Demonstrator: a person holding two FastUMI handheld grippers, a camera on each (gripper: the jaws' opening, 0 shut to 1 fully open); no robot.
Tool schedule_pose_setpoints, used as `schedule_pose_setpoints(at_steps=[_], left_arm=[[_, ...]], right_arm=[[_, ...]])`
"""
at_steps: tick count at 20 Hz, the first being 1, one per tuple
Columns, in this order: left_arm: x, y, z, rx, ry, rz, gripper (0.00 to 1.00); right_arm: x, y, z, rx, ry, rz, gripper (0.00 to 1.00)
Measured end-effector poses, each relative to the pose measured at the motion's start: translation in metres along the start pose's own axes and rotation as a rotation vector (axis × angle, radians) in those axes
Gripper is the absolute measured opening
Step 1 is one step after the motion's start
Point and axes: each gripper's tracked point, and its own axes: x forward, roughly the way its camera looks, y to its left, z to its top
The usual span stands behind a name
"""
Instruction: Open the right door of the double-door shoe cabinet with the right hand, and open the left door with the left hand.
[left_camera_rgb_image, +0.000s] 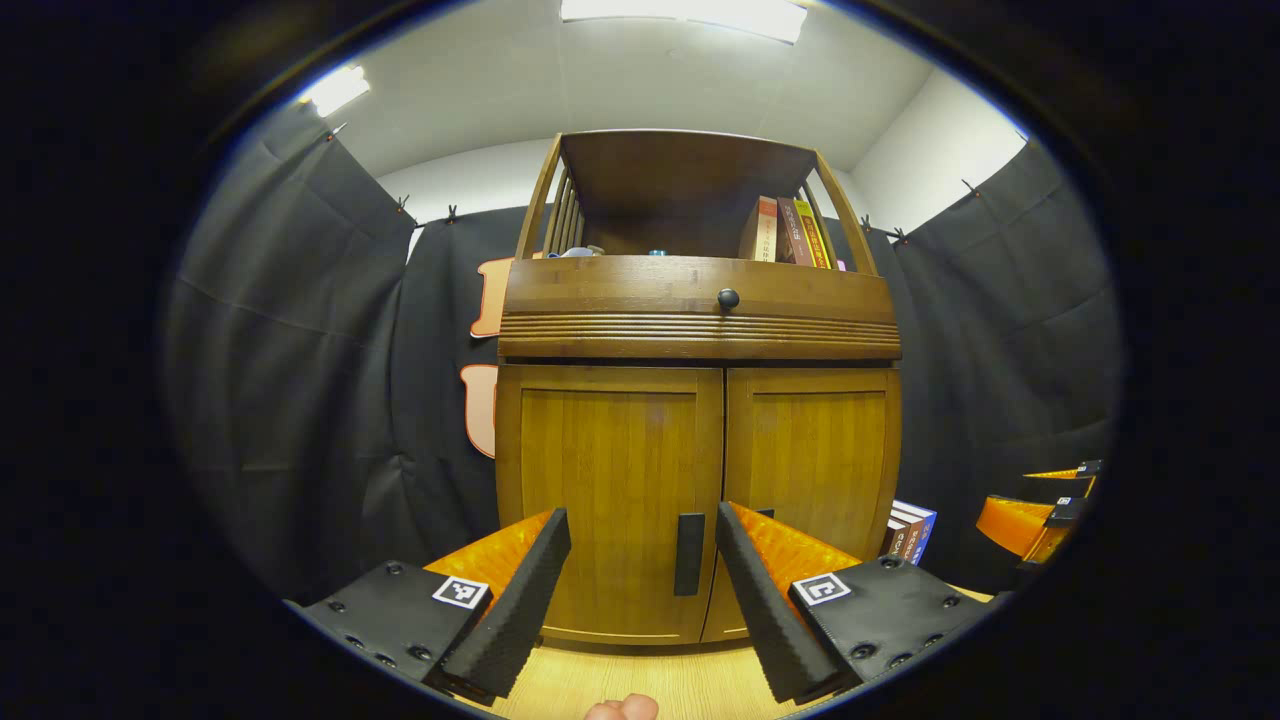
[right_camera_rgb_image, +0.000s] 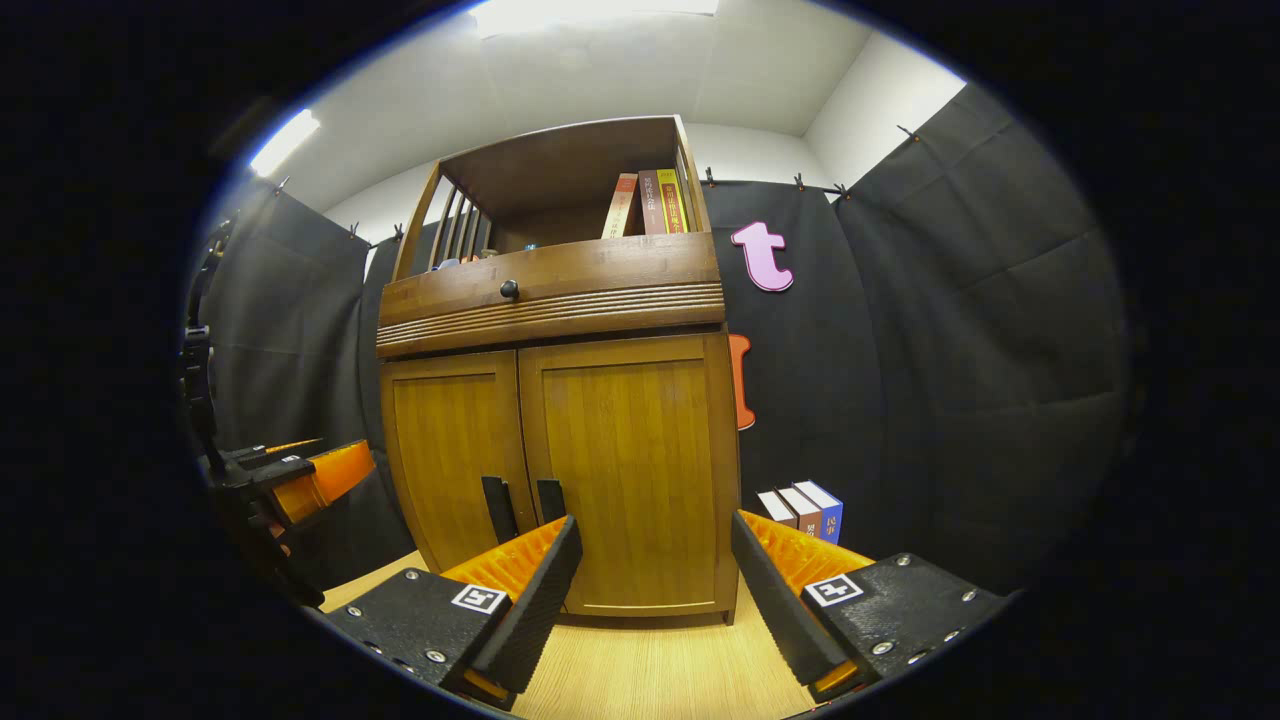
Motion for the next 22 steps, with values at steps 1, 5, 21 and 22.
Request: schedule_pose_setpoints(at_steps=[1,5,21,22], left_arm=[[0.001,0.001,0.000,-0.001,0.000,0.001,0.95],[0.001,0.003,-0.004,-0.003,0.009,0.005,0.95],[0.008,0.035,-0.004,0.025,0.003,0.049,0.95],[0.006,0.036,-0.005,0.025,0.004,0.050,0.95]], right_arm=[[0.001,0.001,-0.001,-0.001,0.003,0.002,0.93],[0.009,0.007,-0.006,-0.005,0.016,0.012,0.93],[0.114,0.083,-0.033,-0.020,0.029,0.175,0.93],[0.125,0.093,-0.036,-0.018,0.028,0.192,0.93]])
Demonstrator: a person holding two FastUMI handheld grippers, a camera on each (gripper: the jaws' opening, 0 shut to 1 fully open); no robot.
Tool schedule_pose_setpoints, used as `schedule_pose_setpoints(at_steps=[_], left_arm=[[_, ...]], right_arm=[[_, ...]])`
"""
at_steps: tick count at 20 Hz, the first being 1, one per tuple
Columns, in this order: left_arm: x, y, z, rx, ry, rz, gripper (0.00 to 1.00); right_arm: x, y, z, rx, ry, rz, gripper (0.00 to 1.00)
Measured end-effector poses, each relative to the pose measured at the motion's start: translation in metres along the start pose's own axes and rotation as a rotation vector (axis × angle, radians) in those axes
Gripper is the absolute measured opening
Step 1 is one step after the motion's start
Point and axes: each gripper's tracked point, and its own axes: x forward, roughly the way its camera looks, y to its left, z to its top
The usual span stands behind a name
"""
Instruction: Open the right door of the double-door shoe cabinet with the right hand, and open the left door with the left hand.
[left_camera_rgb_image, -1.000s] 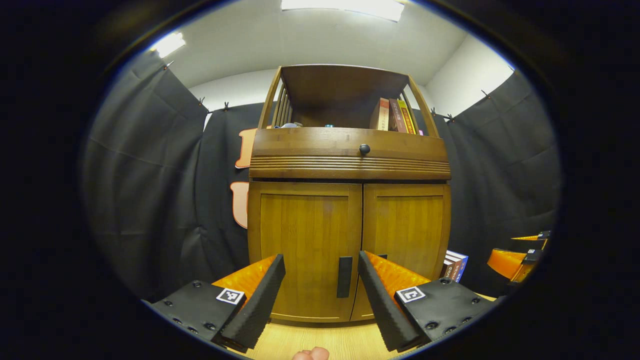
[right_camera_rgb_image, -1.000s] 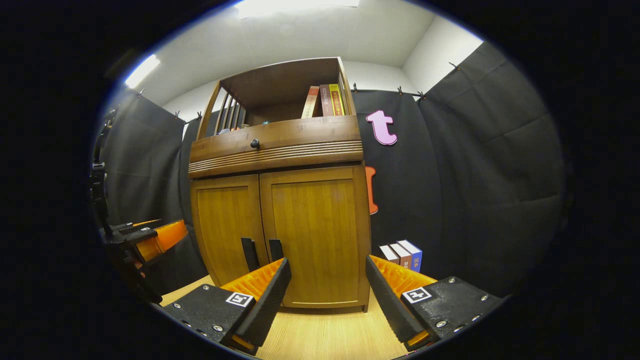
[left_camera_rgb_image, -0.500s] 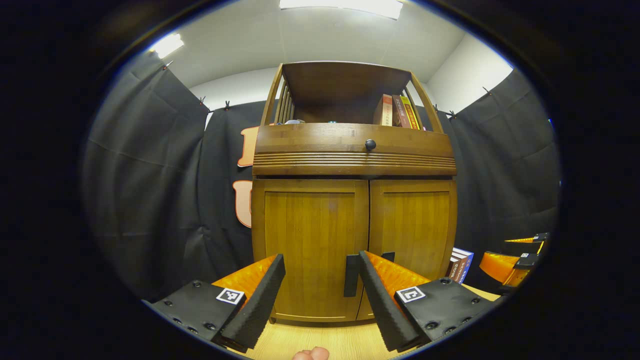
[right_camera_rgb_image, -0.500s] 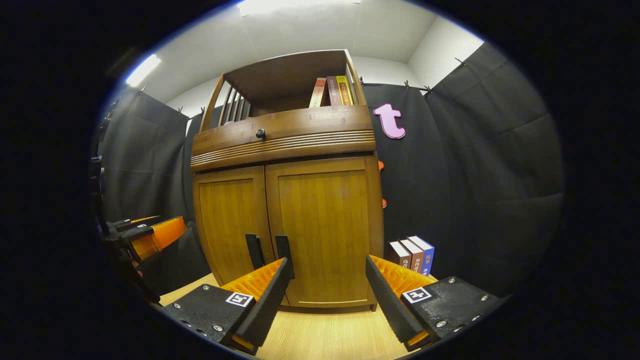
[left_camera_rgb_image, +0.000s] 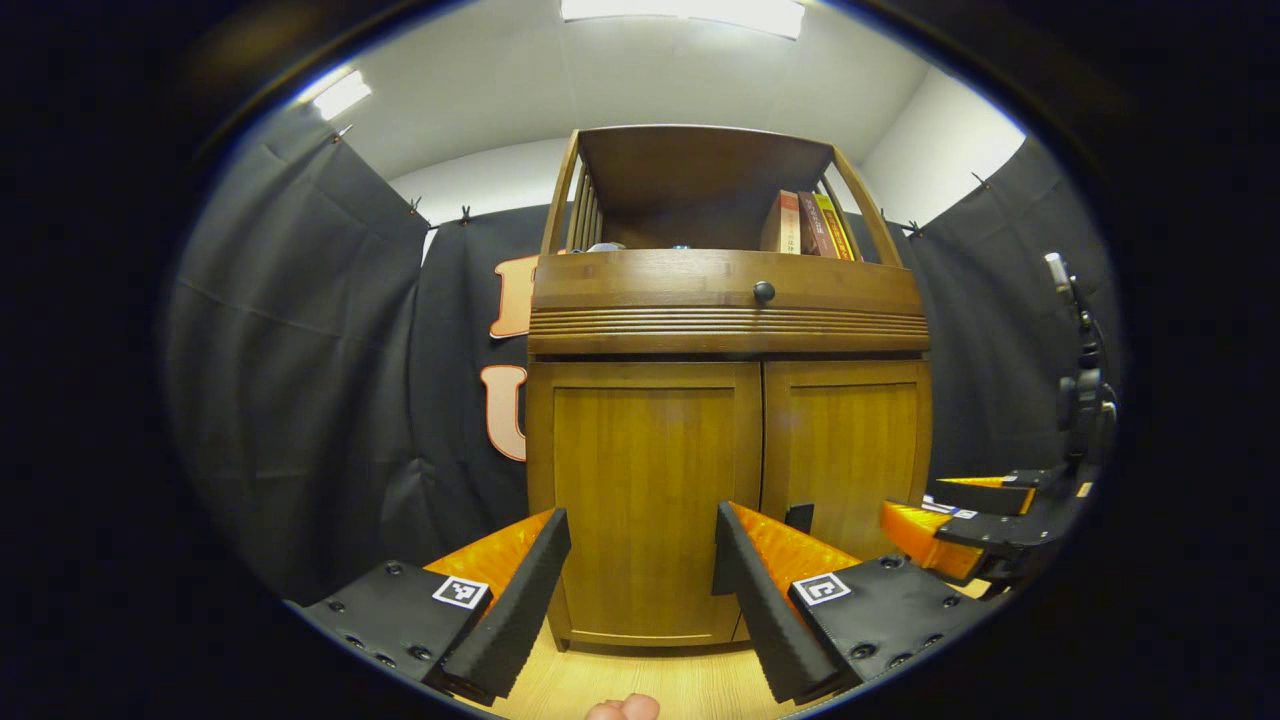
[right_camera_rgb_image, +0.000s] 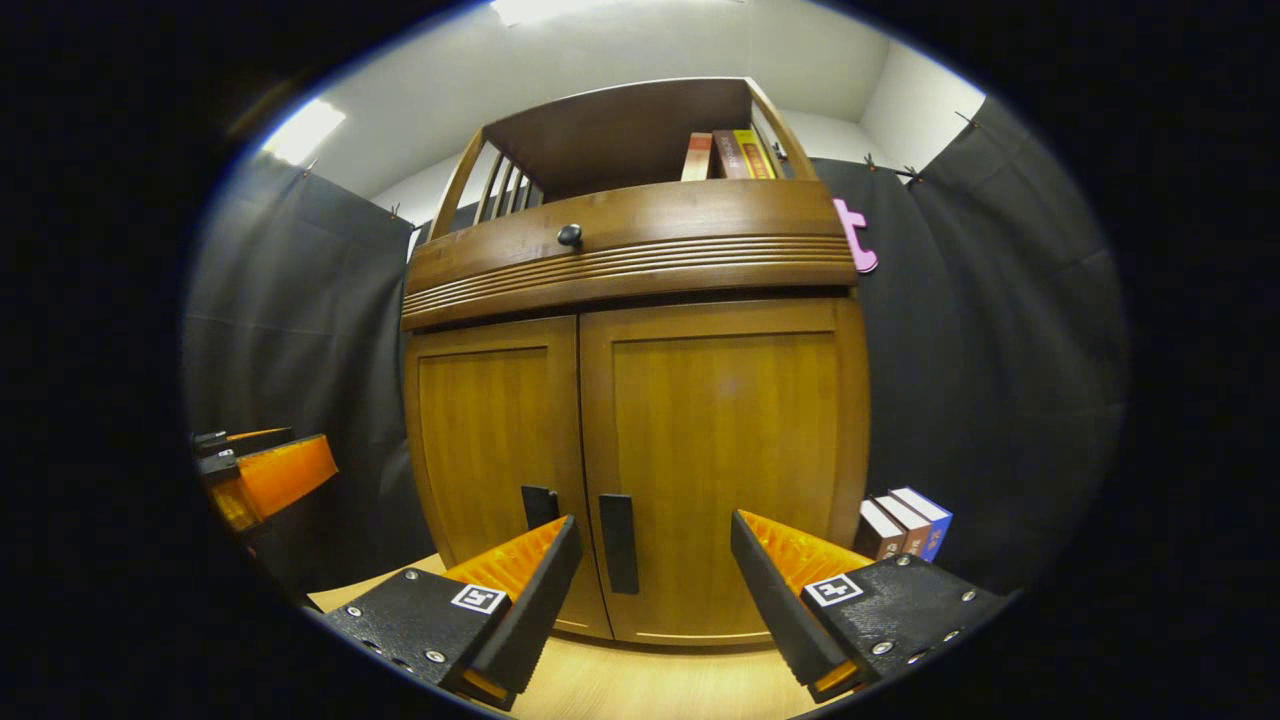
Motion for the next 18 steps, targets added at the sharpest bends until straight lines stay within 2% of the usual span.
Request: schedule_pose_setpoints(at_steps=[4,8,11,18], left_arm=[[-0.006,0.008,0.000,0.013,-0.007,0.012,0.95],[-0.008,0.011,-0.006,0.002,-0.003,0.004,0.95],[-0.008,0.017,-0.008,0.011,-0.003,0.001,0.95],[0.001,0.036,-0.007,0.027,-0.019,0.016,0.94]], right_arm=[[0.045,0.018,-0.023,-0.014,0.020,0.034,0.93],[0.089,0.009,-0.056,-0.049,0.062,-0.021,0.93],[0.109,0.010,-0.074,-0.037,0.092,-0.041,0.93],[0.128,0.006,-0.086,-0.046,0.088,-0.093,0.93]])
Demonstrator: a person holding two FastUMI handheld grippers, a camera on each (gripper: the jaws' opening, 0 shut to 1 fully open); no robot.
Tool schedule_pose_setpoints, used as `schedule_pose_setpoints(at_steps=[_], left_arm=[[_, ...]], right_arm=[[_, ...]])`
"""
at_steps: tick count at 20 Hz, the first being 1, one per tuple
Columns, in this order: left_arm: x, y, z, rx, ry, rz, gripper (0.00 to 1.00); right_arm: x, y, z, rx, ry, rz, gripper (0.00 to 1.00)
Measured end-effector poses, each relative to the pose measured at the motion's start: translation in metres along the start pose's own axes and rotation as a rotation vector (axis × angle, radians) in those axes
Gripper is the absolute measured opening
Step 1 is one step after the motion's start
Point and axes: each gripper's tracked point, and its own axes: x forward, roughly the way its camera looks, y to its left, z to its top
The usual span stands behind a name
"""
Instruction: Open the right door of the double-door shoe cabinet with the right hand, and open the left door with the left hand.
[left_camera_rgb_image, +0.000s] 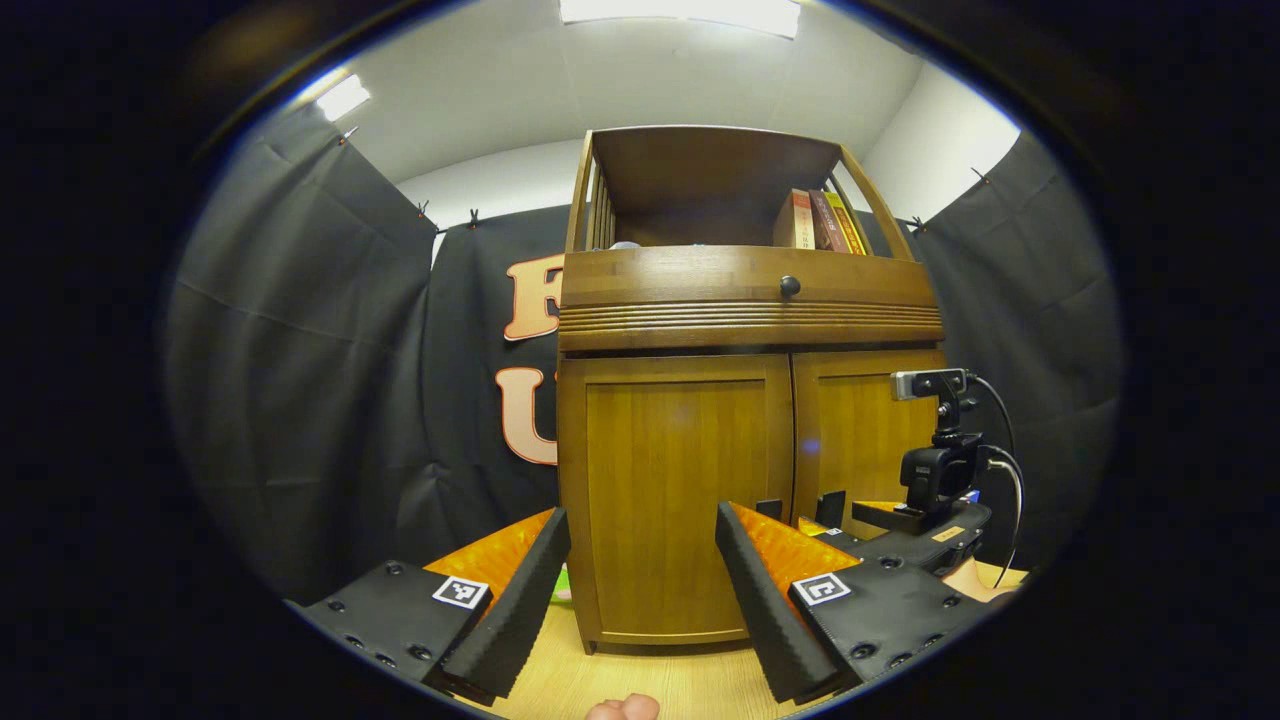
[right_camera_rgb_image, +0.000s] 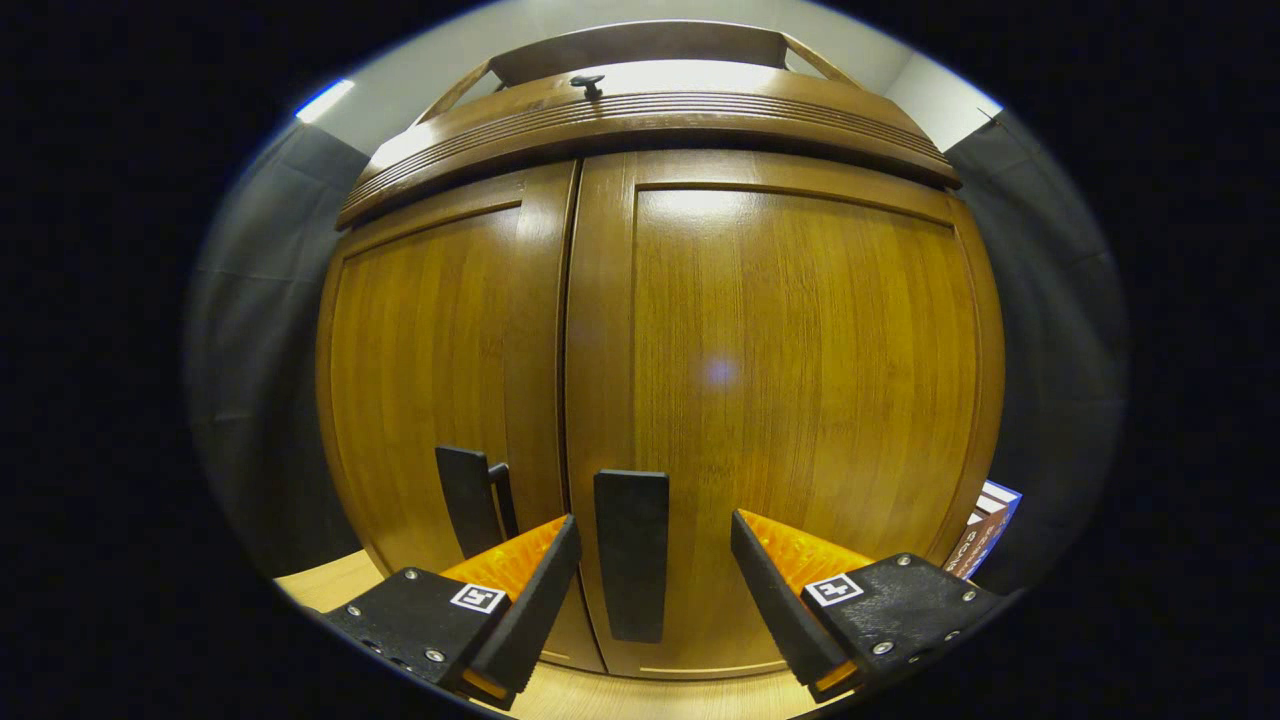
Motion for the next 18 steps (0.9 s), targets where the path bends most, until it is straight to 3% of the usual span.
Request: schedule_pose_setpoints(at_steps=[7,8,9,10,12,13,15,16,18], left_arm=[[0.008,0.008,-0.003,-0.016,-0.010,0.002,0.95],[0.007,0.009,-0.002,-0.017,-0.013,0.002,0.95],[0.008,0.009,0.000,-0.017,-0.017,0.001,0.95],[0.007,0.009,0.000,-0.019,-0.021,-0.001,0.95],[0.007,0.008,0.000,-0.021,-0.024,-0.007,0.95],[0.008,0.007,0.000,-0.020,-0.023,-0.010,0.94],[0.008,0.006,-0.001,-0.022,-0.021,-0.018,0.95],[0.008,0.005,-0.001,-0.026,-0.021,-0.024,0.94],[0.009,0.004,-0.003,-0.028,-0.019,-0.032,0.94]], right_arm=[[0.008,-0.006,-0.004,-0.038,-0.003,-0.038,0.91],[0.008,-0.005,-0.005,-0.029,-0.002,-0.034,0.82],[0.008,-0.005,-0.006,-0.023,0.000,-0.035,0.82],[0.008,-0.005,-0.007,-0.014,0.002,-0.034,0.88],[0.007,-0.005,-0.009,0.001,0.003,-0.028,0.81],[0.008,-0.004,-0.009,0.010,0.007,-0.025,0.67],[0.009,0.001,-0.011,0.044,0.021,-0.016,0.80],[0.008,0.004,-0.013,0.062,0.031,-0.007,0.63],[0.009,0.010,-0.013,0.070,0.033,0.015,0.58]])
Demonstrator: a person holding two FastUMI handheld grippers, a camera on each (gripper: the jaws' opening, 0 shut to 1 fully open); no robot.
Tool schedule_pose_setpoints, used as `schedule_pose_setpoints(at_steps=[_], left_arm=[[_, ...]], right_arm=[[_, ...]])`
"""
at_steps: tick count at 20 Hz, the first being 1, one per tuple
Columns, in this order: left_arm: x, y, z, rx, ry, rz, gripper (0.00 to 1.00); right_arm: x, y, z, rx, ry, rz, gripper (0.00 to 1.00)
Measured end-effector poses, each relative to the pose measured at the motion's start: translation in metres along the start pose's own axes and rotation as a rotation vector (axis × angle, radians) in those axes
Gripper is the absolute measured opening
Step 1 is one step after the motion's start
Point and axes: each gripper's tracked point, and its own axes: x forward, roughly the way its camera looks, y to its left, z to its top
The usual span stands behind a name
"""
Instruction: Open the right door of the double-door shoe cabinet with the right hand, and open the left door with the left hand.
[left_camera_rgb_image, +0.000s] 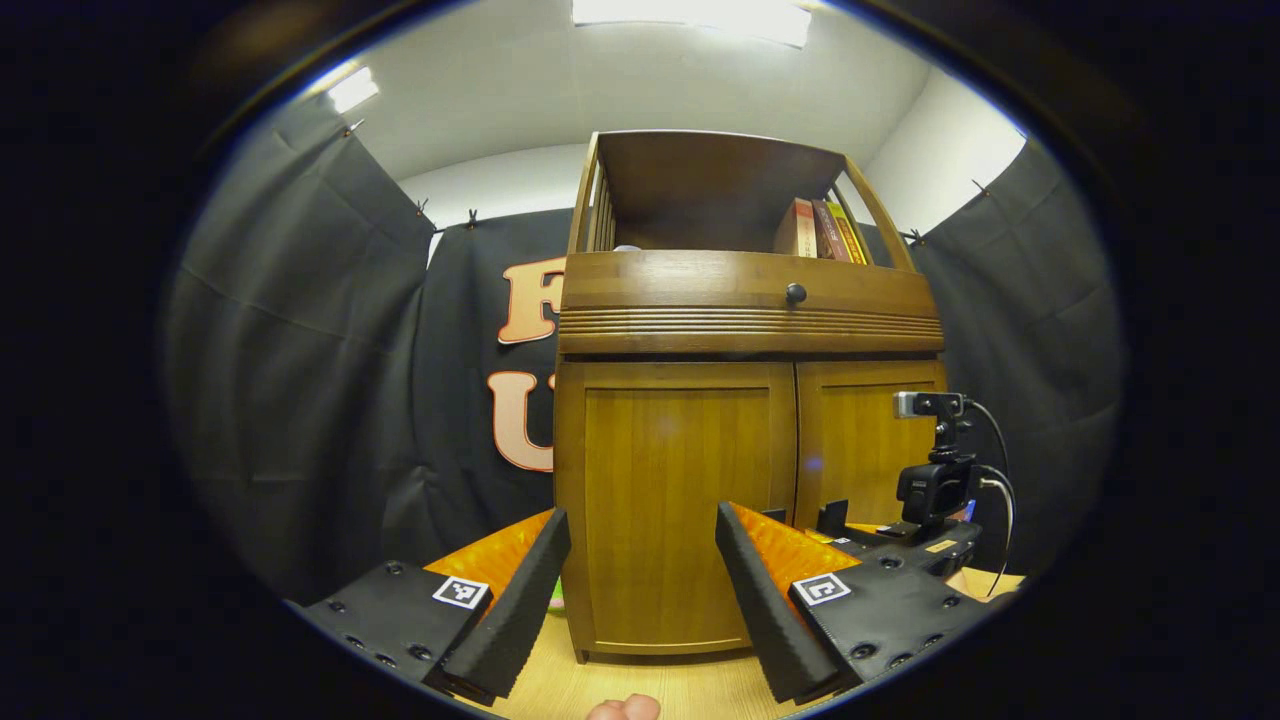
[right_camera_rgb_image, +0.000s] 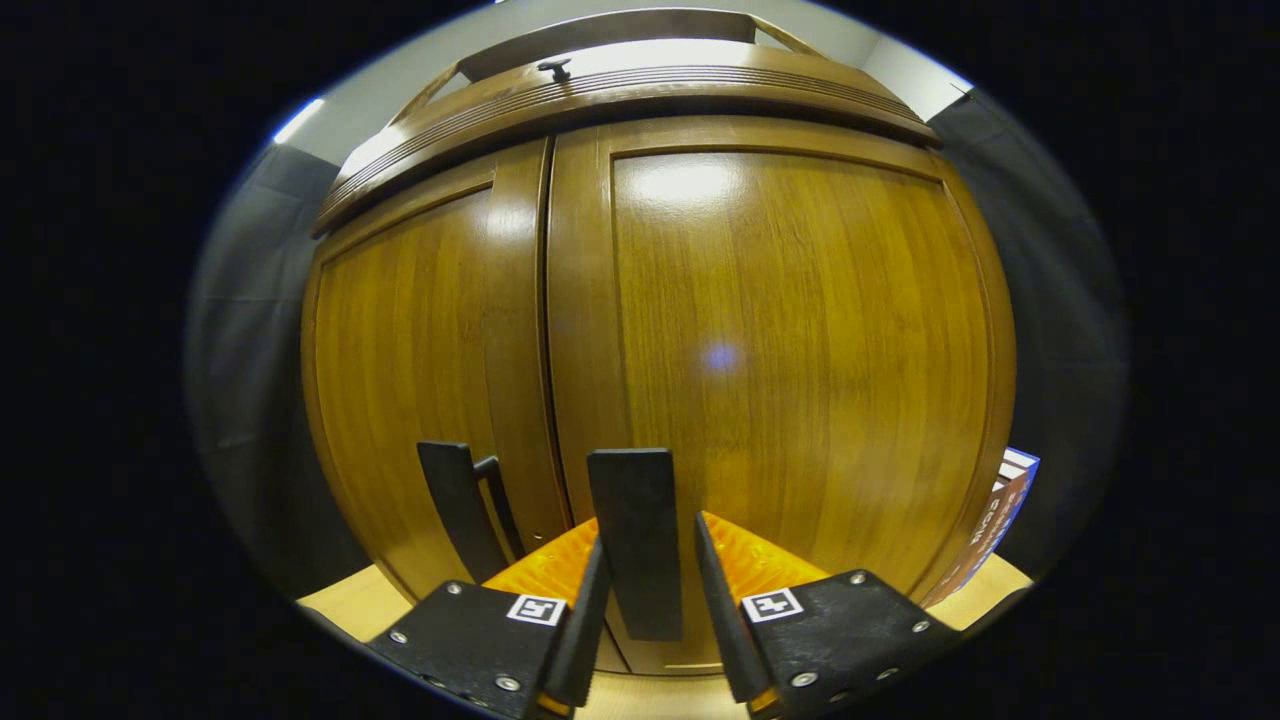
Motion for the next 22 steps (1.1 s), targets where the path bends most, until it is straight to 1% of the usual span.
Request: schedule_pose_setpoints(at_steps=[1,2,3,4,5,6,7,9,10,11,17,22], left_arm=[[0.000,0.000,0.000,0.001,0.001,-0.002,0.95],[0.000,-0.001,0.000,0.000,0.004,-0.004,0.95],[0.000,-0.001,-0.001,-0.002,0.006,-0.006,0.95],[0.000,-0.002,-0.002,-0.005,0.009,-0.008,0.95],[0.000,-0.003,-0.002,-0.009,0.013,-0.012,0.95],[0.000,-0.005,-0.004,-0.017,0.017,-0.018,0.95],[0.000,-0.007,-0.005,-0.027,0.022,-0.026,0.95],[-0.002,-0.012,-0.006,-0.039,0.031,-0.035,0.95],[-0.001,-0.016,-0.006,-0.039,0.035,-0.035,0.95],[0.000,-0.019,-0.006,-0.037,0.034,-0.034,0.95],[-0.006,-0.026,-0.007,-0.035,0.038,-0.023,0.94],[-0.008,-0.046,-0.010,-0.038,0.045,-0.040,0.95]], right_arm=[[0.001,0.000,0.001,-0.011,-0.008,0.003,0.55],[0.001,-0.001,0.000,-0.030,-0.014,0.007,0.27],[0.000,-0.001,0.001,-0.040,-0.017,0.014,0.25],[0.001,0.000,0.000,-0.042,-0.013,0.024,0.34],[0.000,0.001,-0.001,-0.048,-0.012,0.036,0.33],[0.000,0.002,-0.001,-0.057,-0.011,0.045,0.23],[0.000,0.002,-0.001,-0.060,-0.014,0.048,0.33],[-0.001,0.000,-0.004,-0.049,-0.001,0.046,0.32],[-0.002,0.001,-0.004,-0.042,0.004,0.049,0.22],[-0.004,0.001,-0.004,-0.039,0.009,0.054,0.31],[-0.027,0.002,-0.007,-0.043,0.031,0.095,0.30],[-0.060,-0.006,-0.010,-0.055,0.033,0.104,0.30]])
